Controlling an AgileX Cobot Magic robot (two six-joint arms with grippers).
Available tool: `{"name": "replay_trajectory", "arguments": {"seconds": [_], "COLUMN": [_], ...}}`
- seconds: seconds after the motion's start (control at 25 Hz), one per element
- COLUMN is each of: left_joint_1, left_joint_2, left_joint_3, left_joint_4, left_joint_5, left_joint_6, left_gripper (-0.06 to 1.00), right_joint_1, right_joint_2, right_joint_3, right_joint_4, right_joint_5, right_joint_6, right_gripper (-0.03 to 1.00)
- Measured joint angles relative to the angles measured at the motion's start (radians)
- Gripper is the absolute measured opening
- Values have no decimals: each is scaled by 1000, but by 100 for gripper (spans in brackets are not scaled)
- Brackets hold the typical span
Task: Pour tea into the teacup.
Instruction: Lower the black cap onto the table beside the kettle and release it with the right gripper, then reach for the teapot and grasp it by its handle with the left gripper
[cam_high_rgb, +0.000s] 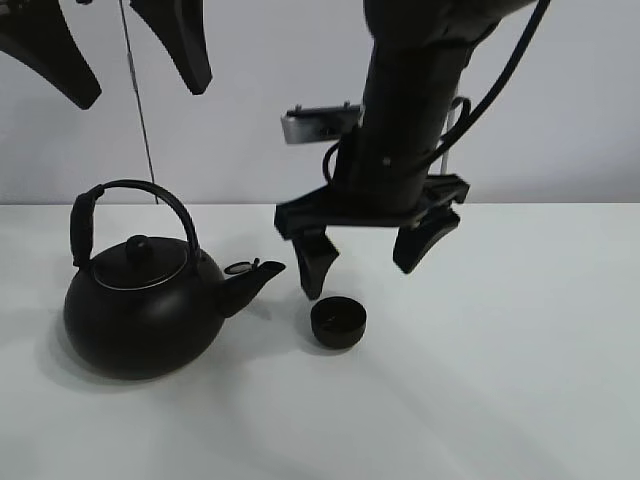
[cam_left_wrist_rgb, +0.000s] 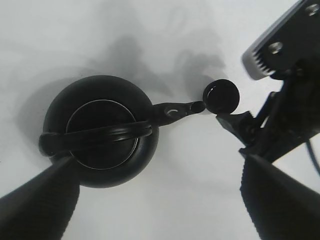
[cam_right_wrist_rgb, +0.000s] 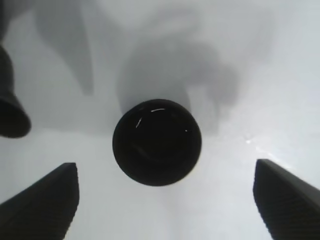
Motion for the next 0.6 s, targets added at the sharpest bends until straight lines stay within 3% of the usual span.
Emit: {"name": "replay_trajectory", "arguments": {"seconds": [0.28, 0.48, 0.6], "left_joint_1": [0, 0, 0], "left_joint_2": [0, 0, 0], "left_joint_3": [0, 0, 0], "left_joint_4": [0, 1, 1], "left_joint_5": [0, 0, 0], "left_joint_6": [0, 0, 0], "left_gripper": [63, 63, 63], "right_joint_1": [-143, -294, -320], "right_joint_2": [-169, -259, -285], "right_joint_3": [0, 0, 0], "right_joint_4": [4, 135, 207], "right_joint_5": [105, 123, 130], "right_joint_6": [22, 14, -9], "right_gripper": [66, 66, 66]}}
